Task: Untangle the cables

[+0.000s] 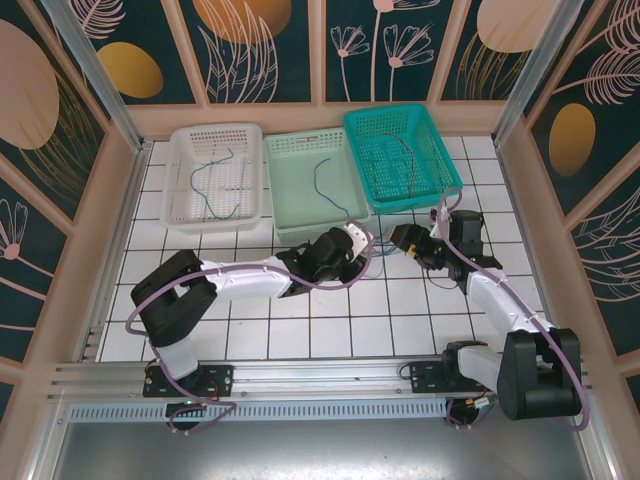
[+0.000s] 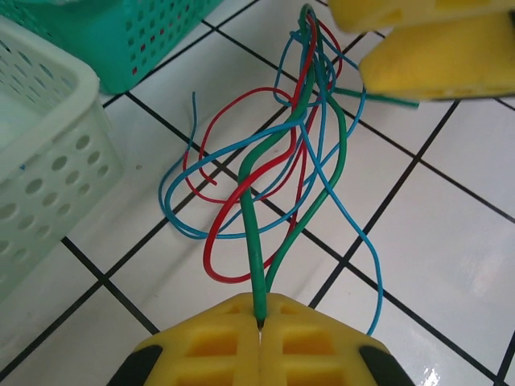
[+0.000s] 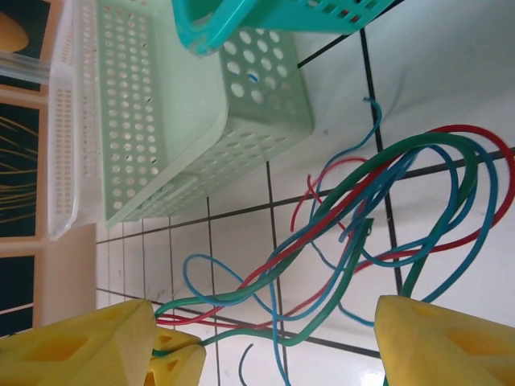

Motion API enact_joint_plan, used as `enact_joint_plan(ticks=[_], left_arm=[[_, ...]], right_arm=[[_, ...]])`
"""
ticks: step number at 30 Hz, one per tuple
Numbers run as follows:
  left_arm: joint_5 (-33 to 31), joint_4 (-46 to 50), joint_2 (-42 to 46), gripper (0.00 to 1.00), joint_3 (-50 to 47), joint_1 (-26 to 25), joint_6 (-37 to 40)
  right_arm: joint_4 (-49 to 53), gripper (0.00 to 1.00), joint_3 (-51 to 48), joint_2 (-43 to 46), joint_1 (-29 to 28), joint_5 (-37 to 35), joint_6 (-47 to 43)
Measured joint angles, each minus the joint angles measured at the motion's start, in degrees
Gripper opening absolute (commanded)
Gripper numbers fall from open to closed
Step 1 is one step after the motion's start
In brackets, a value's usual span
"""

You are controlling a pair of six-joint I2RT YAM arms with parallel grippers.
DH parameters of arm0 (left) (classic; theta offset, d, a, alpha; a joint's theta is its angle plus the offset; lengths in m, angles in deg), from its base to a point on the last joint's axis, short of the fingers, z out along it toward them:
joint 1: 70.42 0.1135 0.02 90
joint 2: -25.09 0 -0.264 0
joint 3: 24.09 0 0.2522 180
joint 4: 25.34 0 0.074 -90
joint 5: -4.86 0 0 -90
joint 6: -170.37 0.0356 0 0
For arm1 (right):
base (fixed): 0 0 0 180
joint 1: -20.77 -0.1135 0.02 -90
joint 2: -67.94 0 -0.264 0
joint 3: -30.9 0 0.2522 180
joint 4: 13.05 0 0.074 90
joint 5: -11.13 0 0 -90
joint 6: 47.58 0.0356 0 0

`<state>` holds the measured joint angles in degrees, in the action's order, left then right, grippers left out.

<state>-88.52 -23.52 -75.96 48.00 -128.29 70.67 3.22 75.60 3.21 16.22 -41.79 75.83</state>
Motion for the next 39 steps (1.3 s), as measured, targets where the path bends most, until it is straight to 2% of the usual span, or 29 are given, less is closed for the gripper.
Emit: enact_joint_plan(ticks=[8, 15, 19, 22, 28, 34, 39], left_arm=[[2.1, -4.0, 0.9, 0.01, -1.2, -0.3, 0.2], [6.4, -6.5, 1.3, 0.01, -2.9, -2.1, 1.8], [8.4, -8.0, 3.6, 0.01, -6.6, -2.4, 2.6], [9.0, -8.7, 5.9, 0.02, -8.6, -2.4, 3.1], [9.8, -8.8, 7.1, 0.02, -9.3, -2.4, 4.2], [11.0, -8.4, 7.1, 0.02, -9.5, -2.4, 4.3], [12.1, -3.9, 6.3, 0.02, -8.0, -2.4, 5.2]], right_arm=[[-4.5, 0.67, -1.7, -1.6, 0.0, 2.0, 3.1], [-7.1, 0.49, -1.7, -2.8, 0.0, 0.6, 2.3], [-6.4, 0.35, -1.7, -3.7, 0.0, -3.6, -0.2], [-5.2, 0.29, -1.7, -3.2, 0.0, -7.6, -2.0], [-2.5, 0.11, -1.7, 2.1, -0.3, -12.4, -6.0], [-1.4, 0.08, -1.7, 7.6, -3.0, -17.0, -9.9], [1.0, 0.07, -1.0, 9.4, -7.5, -23.8, -14.1]])
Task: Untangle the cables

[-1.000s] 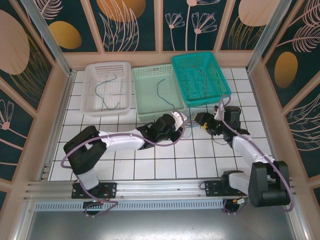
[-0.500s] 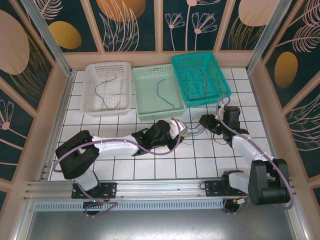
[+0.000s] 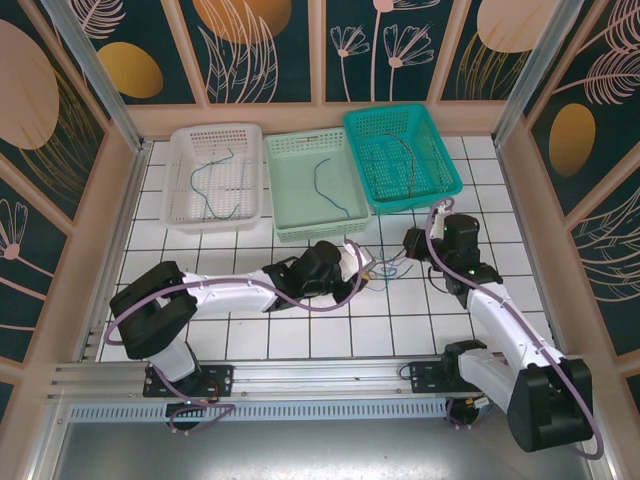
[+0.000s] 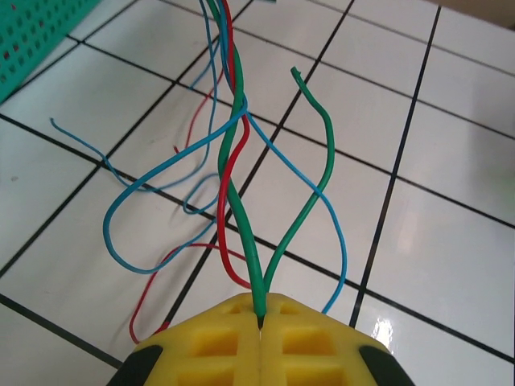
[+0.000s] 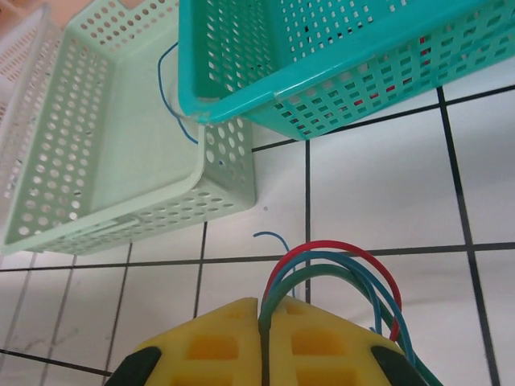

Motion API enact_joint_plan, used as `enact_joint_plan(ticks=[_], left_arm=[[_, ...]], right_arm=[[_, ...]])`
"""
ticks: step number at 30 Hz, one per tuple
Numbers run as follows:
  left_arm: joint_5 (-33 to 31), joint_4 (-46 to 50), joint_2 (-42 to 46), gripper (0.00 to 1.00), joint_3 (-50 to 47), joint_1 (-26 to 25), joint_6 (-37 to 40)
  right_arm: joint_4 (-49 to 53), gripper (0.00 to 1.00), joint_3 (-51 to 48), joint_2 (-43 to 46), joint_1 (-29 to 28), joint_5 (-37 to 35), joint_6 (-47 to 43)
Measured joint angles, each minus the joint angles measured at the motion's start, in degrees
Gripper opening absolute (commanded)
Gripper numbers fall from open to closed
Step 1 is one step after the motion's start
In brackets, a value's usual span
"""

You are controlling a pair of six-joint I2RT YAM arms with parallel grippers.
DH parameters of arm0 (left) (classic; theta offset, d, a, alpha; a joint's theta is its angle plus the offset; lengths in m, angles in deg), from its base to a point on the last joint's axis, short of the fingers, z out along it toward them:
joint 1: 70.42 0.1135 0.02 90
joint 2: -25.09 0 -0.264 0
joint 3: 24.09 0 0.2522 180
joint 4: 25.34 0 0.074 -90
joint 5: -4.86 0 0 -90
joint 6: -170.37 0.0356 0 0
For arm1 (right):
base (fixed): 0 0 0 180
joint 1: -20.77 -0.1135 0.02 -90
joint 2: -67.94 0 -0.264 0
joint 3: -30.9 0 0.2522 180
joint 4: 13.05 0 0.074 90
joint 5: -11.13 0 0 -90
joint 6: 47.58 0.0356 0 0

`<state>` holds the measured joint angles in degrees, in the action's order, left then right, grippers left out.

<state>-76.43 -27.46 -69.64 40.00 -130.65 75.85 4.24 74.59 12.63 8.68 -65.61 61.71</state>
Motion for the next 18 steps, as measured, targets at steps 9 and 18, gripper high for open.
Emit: enact_joint_plan(ticks=[9, 18], left_arm=[[0.1, 6.8, -2.6, 0.03, 3.1, 0.0, 1.8], [1.2, 11.0, -4.2, 0.04, 5.6, 0.0, 3.9]], right_arm=[[3.7, 0.06, 0.5, 0.1, -6.0, -10.5, -3.9], [3.7, 0.05, 2.0, 3.0, -11.0, -16.5, -6.0]])
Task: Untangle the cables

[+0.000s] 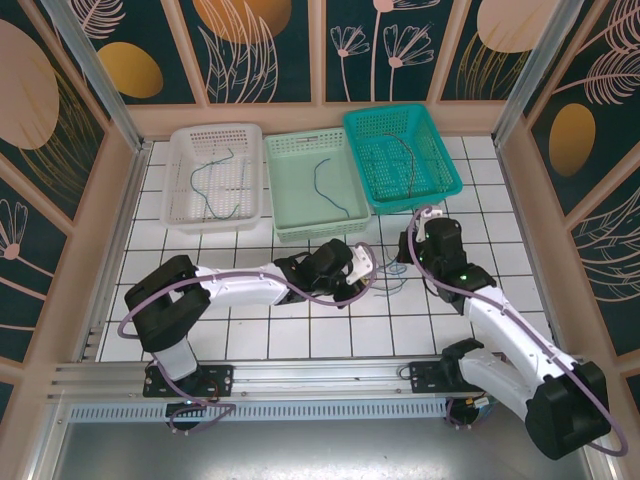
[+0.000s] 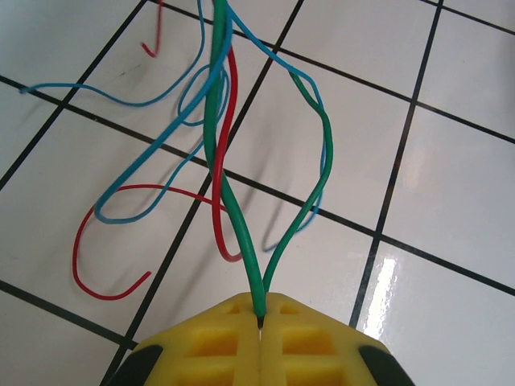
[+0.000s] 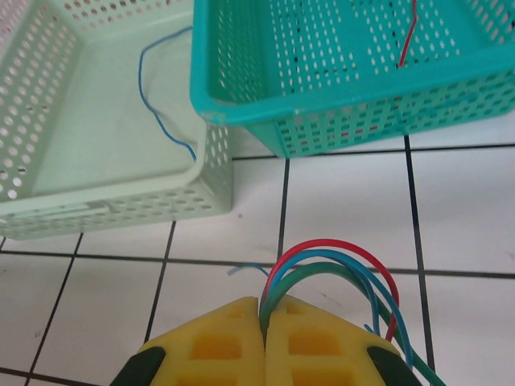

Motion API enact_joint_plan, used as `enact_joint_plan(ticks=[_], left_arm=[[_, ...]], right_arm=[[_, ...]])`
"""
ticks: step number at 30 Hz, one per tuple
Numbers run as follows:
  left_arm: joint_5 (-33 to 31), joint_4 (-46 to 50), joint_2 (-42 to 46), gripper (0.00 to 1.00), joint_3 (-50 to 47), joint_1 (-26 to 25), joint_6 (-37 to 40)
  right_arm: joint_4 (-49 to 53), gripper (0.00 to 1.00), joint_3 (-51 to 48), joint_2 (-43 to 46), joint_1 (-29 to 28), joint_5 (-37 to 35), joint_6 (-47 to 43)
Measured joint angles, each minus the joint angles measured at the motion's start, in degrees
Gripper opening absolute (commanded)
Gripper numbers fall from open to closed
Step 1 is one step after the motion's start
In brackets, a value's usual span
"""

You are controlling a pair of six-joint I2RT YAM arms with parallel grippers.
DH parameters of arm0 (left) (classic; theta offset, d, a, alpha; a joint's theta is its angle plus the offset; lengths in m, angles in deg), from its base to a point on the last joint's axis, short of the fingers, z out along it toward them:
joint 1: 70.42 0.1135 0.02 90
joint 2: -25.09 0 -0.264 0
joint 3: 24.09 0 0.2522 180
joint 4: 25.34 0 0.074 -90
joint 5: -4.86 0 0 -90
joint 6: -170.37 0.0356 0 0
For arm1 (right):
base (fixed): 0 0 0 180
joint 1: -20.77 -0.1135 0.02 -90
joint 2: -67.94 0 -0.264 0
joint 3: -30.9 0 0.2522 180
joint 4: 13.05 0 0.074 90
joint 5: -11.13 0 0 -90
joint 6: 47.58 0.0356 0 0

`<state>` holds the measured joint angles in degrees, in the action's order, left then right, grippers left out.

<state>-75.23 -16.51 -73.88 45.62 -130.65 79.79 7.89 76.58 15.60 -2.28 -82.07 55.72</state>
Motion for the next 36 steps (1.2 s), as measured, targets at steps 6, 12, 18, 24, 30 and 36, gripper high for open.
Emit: enact_joint_plan(ticks=[6, 12, 18, 24, 30, 36], left_arm=[[-0.5, -0.9, 0.0, 0.03, 0.1, 0.0, 0.2], [-4.5, -1.9, 0.7, 0.04, 0.1, 0.0, -0.7], [1.2, -0.9, -3.4, 0.05, 4.6, 0.0, -4.5], [8.6, -0.3, -11.5, 0.03, 10.0, 0.0, -9.6], [8.2, 0.5, -11.5, 0.04, 10.0, 0.2, -12.2], [8.6, -0.2, -10.9, 0.04, 9.4, 2.4, -17.0]], right_arm=[[0.4, 0.07, 0.0, 0.3, -0.2, -1.7, 0.5], [0.4, 0.42, -0.3, -0.9, 2.2, -2.4, 4.7], [0.7, 0.65, -0.4, -2.5, 10.5, 4.4, 8.2], [3.0, 0.68, 2.3, -1.8, 11.7, 8.7, 8.3], [3.8, 0.66, 1.7, 0.9, 11.7, 11.5, 9.5], [5.1, 0.6, 0.6, 1.7, 11.7, 14.7, 10.3]])
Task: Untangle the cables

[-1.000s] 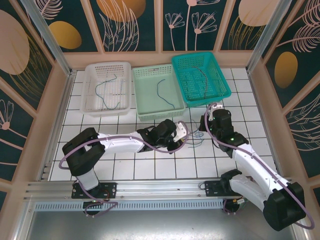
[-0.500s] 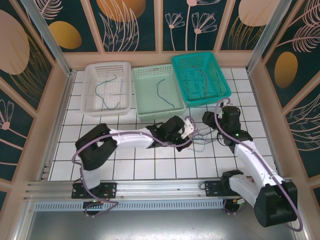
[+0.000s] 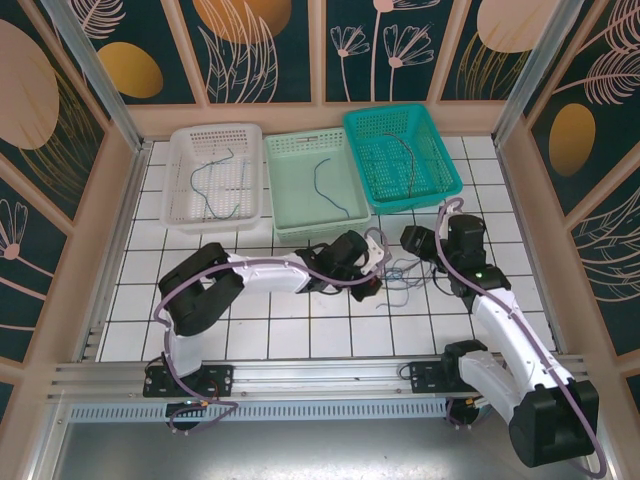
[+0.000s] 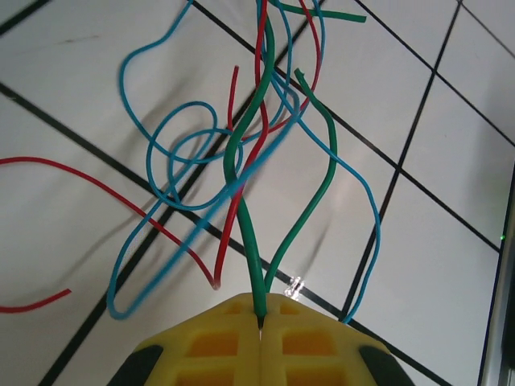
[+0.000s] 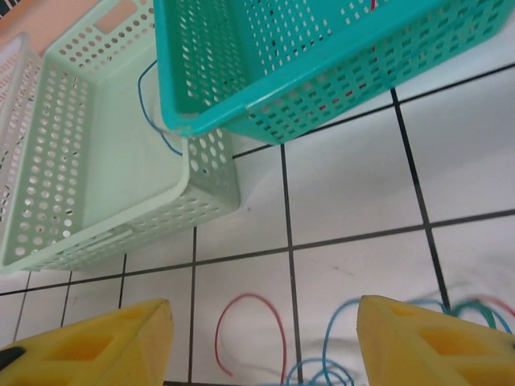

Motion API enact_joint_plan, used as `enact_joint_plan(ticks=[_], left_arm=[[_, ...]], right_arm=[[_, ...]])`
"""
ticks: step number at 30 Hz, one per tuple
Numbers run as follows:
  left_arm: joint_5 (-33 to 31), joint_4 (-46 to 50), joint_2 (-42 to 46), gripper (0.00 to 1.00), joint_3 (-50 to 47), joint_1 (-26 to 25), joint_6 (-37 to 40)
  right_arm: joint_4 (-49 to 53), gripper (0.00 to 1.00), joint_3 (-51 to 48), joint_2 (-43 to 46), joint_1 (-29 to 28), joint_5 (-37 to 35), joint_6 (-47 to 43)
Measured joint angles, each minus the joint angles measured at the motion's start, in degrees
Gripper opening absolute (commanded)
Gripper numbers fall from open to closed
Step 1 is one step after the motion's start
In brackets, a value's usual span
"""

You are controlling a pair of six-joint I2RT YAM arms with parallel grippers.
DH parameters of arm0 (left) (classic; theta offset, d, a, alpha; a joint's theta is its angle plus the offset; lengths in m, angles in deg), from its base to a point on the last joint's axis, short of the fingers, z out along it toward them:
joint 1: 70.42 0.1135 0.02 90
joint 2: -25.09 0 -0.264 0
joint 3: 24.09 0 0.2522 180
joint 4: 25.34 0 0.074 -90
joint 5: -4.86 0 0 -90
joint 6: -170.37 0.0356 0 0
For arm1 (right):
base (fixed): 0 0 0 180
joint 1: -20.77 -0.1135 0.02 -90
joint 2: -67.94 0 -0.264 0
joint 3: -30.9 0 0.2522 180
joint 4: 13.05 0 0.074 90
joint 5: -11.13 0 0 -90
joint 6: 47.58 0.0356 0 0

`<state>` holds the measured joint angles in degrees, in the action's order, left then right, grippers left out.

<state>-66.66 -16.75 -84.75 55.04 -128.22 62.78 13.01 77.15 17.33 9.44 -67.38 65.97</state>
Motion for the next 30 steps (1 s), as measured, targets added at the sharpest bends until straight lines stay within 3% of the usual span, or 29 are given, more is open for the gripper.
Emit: enact_joint_plan(ticks=[10, 16, 30], left_arm=[[4.5, -5.8, 2.1, 0.04, -2.1, 3.6, -6.6], [6.4, -8.0, 2.2, 0.04, -2.3, 3.5, -7.8], [3.2, -8.0, 3.2, 0.04, -2.9, 3.5, -8.0]], right_arm=[[0.6, 0.48, -5.4, -0.7, 0.0, 5.0, 2.4], [-0.5, 0.47, -8.3, -3.3, 0.0, 7.1, 2.5], [-2.1, 0.44, -9.5, -3.6, 0.0, 8.1, 2.3]])
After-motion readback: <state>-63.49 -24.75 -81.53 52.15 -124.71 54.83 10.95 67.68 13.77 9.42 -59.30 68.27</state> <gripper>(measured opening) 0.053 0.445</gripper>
